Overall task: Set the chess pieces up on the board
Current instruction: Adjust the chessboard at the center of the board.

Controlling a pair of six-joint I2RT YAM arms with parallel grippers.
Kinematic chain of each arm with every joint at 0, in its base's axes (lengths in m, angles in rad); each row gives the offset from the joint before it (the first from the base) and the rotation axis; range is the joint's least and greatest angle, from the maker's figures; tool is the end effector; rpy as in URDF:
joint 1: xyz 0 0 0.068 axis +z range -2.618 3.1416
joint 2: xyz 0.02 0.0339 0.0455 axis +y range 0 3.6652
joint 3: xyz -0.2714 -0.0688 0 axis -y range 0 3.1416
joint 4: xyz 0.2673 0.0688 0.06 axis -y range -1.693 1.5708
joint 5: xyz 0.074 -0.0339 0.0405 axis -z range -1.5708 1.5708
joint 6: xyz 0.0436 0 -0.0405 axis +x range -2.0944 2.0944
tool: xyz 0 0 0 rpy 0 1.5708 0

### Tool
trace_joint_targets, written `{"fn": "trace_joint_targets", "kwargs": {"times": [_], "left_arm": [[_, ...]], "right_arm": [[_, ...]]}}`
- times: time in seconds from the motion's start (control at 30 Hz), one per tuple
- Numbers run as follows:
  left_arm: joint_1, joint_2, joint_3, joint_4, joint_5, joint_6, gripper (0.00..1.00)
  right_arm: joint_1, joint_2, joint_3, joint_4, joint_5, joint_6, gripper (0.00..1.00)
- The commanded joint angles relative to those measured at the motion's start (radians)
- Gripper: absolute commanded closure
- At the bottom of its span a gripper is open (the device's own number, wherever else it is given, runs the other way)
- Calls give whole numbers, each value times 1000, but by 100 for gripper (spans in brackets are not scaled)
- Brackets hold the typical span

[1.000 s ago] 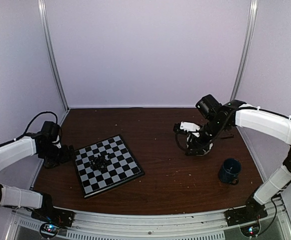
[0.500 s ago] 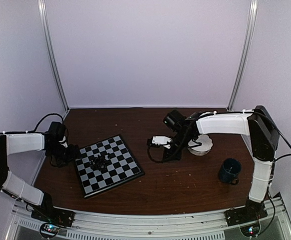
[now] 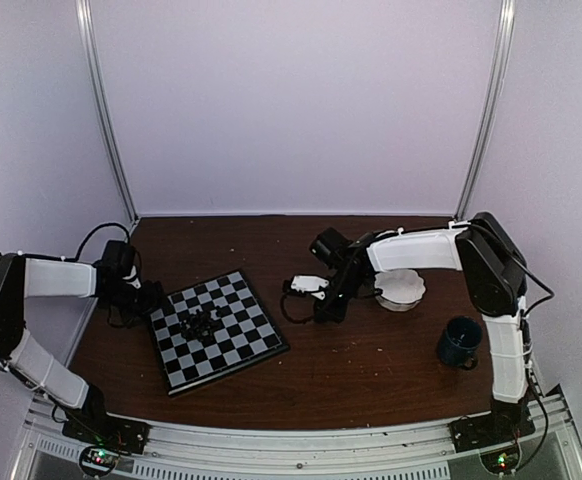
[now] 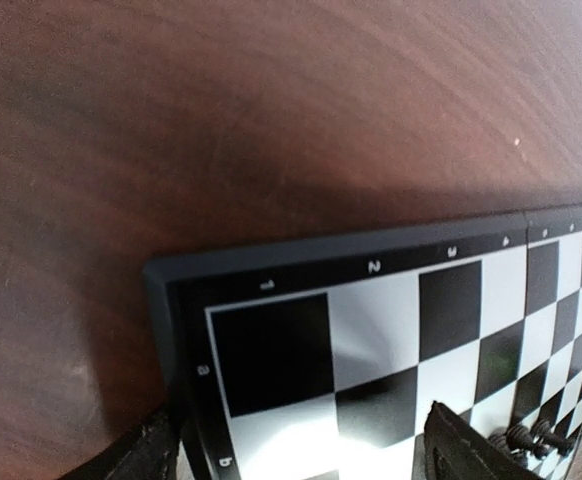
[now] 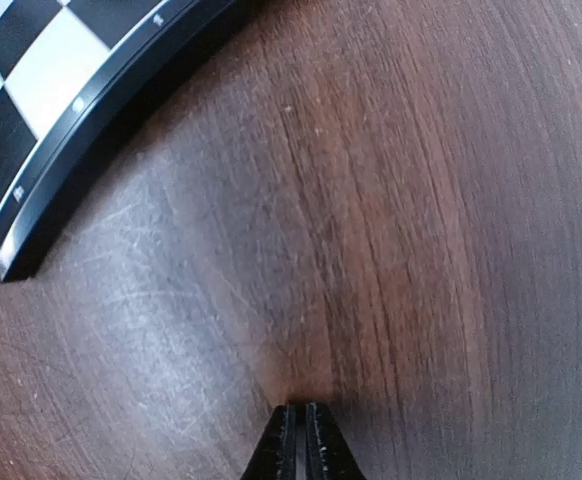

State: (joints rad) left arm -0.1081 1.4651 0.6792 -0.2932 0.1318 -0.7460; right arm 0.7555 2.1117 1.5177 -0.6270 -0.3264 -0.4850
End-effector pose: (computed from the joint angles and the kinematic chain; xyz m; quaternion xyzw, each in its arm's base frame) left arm 0.2758 -0.0357 0.1334 -0.2883 0.9240 -0.1587 0.1946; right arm 0.3212 0.3217 0.1380 -0.5878 0.7742 0.1817 0.1486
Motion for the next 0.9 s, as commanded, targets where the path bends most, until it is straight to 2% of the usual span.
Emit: {"fn": "trace_joint_targets", "kwargs": {"times": [0.0, 0.23, 0.47, 0.87], "left_arm": [[7, 58, 25, 90, 35, -10, 16], [-15, 171, 100, 138, 91, 23, 17], [-146, 321, 269, 133, 76, 69, 18], [-346, 624, 627, 111, 160, 111, 20]], "right_arm": [[27, 65, 69, 3, 14, 12, 94], [100, 102, 86, -16, 5, -10, 94], [161, 18, -41, 18, -3, -26, 94], [202, -148, -221, -19, -82, -34, 92]]}}
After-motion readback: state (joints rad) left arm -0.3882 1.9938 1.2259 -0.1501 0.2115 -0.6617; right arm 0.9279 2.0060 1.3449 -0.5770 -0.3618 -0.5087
